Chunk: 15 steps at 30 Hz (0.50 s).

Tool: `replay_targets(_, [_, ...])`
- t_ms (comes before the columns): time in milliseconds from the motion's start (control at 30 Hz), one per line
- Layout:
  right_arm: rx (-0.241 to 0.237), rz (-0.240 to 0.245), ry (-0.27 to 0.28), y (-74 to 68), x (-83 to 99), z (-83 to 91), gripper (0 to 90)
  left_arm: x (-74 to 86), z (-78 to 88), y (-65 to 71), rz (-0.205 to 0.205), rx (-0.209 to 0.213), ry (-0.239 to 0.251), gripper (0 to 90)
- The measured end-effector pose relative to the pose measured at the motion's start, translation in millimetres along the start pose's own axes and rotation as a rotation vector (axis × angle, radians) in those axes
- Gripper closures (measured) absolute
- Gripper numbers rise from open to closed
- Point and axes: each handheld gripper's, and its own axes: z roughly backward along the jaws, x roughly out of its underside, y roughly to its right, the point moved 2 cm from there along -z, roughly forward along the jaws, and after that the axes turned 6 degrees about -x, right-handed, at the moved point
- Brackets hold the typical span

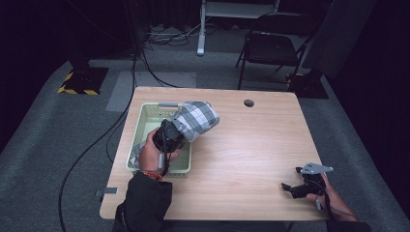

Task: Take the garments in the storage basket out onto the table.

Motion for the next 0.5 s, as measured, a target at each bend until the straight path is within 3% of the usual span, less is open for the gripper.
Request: replay_targets(500, [0.000, 0.000, 0.000, 0.0, 0.0, 0.0, 0.4, -17.1, 5.2, 17.2, -0.009, 0.034, 0.011, 56.3])
